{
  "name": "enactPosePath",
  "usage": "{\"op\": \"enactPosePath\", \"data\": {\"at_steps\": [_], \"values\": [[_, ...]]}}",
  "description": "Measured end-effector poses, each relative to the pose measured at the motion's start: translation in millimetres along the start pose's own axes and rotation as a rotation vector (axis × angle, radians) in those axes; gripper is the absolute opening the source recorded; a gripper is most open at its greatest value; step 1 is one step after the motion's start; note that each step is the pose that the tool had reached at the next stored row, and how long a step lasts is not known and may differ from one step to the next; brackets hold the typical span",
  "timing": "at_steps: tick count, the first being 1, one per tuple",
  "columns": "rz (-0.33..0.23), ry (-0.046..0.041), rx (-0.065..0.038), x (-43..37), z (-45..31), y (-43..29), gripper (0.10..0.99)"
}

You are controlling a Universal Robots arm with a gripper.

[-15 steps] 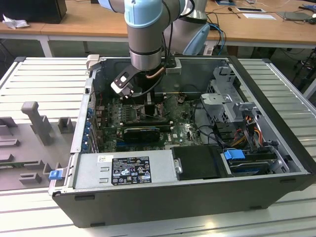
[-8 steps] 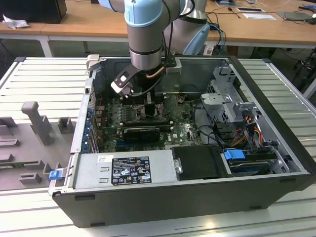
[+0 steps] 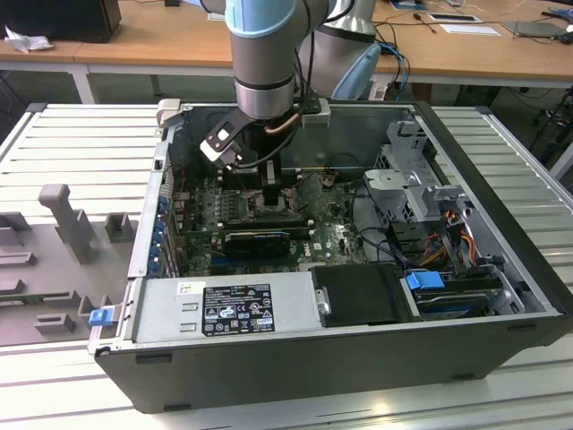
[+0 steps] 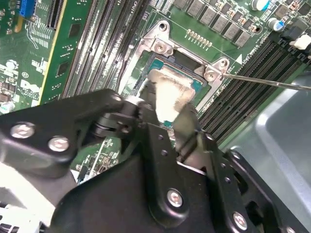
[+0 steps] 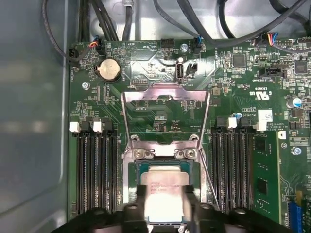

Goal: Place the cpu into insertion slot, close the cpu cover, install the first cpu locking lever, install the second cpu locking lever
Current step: 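Place the cpu into insertion slot, then close the cpu cover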

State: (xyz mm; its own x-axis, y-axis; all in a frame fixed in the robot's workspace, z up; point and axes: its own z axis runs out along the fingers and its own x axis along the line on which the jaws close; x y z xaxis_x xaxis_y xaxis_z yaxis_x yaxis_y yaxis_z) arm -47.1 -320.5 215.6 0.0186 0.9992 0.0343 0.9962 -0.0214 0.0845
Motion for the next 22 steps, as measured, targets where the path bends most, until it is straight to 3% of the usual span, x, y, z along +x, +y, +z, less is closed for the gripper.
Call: {"op": "enactPosePath", "data": {"at_steps": [5,12,19,22], "values": [[0.000,0.0001,0.000,0.2,-3.8,0.3,0.106],[0.000,0.0000,0.000,0.5,-12.7,1.1,0.106],[0.000,0.0005,0.003,-0.6,-11.8,12.0,0.106],[0.001,0.0036,0.010,-0.8,-11.7,14.5,0.106]]}}
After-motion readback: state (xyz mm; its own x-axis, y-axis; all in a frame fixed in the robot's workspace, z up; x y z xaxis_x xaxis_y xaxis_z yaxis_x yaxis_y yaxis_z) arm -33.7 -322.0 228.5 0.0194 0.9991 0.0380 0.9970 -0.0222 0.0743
